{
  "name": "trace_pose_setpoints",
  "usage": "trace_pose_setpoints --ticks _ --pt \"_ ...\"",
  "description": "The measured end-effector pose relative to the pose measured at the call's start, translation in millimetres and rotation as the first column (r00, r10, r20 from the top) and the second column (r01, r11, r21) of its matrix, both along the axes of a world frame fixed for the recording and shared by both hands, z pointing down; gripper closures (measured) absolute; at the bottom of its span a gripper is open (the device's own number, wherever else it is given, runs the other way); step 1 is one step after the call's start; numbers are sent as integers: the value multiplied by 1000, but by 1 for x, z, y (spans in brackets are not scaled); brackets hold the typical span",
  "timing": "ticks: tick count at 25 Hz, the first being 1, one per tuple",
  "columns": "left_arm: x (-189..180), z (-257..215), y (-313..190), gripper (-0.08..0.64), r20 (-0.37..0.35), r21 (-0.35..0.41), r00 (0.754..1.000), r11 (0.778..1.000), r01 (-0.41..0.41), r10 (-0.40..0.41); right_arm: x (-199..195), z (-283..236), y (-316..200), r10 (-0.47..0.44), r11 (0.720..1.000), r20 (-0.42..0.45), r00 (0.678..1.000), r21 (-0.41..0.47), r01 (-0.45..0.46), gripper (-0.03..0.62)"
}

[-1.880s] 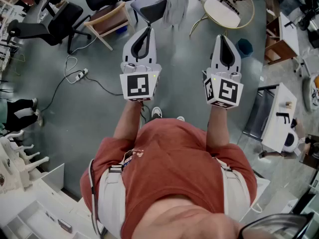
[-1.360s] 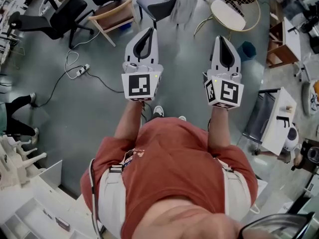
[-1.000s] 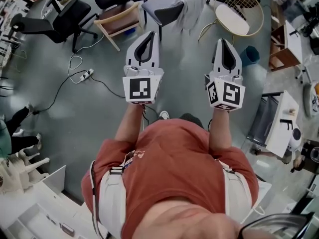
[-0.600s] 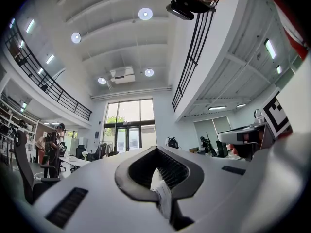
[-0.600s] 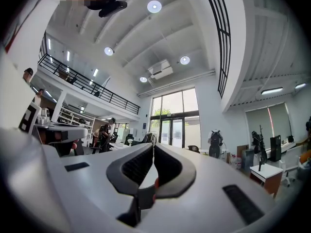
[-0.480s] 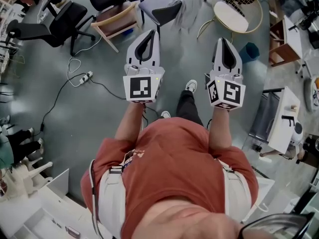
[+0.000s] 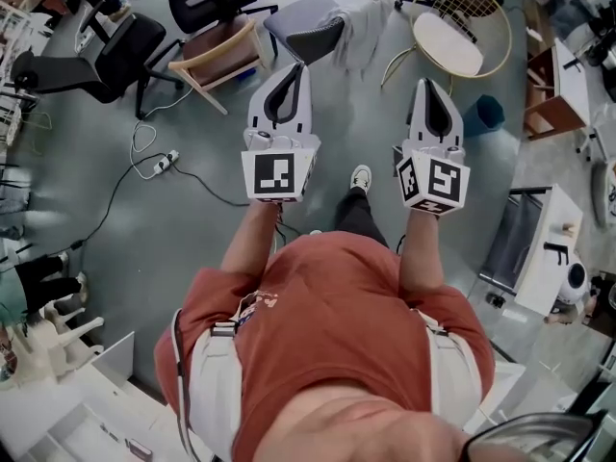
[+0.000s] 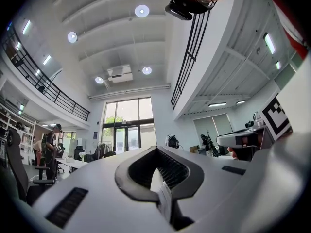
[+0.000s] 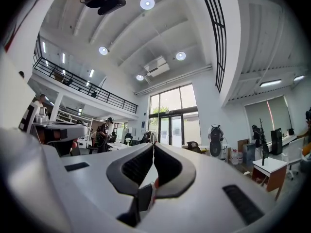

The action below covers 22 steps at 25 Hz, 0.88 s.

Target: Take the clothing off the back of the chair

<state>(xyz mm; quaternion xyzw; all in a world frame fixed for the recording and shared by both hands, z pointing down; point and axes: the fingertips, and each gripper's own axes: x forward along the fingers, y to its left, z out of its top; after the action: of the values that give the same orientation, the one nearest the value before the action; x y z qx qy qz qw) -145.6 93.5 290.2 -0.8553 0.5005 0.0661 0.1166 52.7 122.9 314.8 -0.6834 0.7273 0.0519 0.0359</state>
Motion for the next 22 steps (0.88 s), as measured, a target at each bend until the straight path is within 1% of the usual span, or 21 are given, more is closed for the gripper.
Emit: trace_pose_setpoints --ticks 5,7,13,16,18,22 --pt "39 8 -45 547 39 -66 999 998 14 -12 37 6 -51 -13 1000 21 1000 -14 14 568" --pt "55 7 -64 548 49 -80 999 996 23 -20 53 6 -73 -18 1000 27 999 -17 19 568" --pt "101 0 -127 547 40 -87 998 995 49 -46 99 2 -142 -48 999 28 998 -20 49 568" --pt "126 0 -157 547 38 -93 998 994 62 -59 122 5 -175 -71 997 8 997 -36 71 568" --pt "144 1 -176 548 41 -91 997 993 71 -67 139 9 -194 -83 996 11 997 -44 83 567" --pt "170 -8 -207 546 -17 -45 996 995 88 -89 166 16 -229 -115 991 33 993 -58 117 566"
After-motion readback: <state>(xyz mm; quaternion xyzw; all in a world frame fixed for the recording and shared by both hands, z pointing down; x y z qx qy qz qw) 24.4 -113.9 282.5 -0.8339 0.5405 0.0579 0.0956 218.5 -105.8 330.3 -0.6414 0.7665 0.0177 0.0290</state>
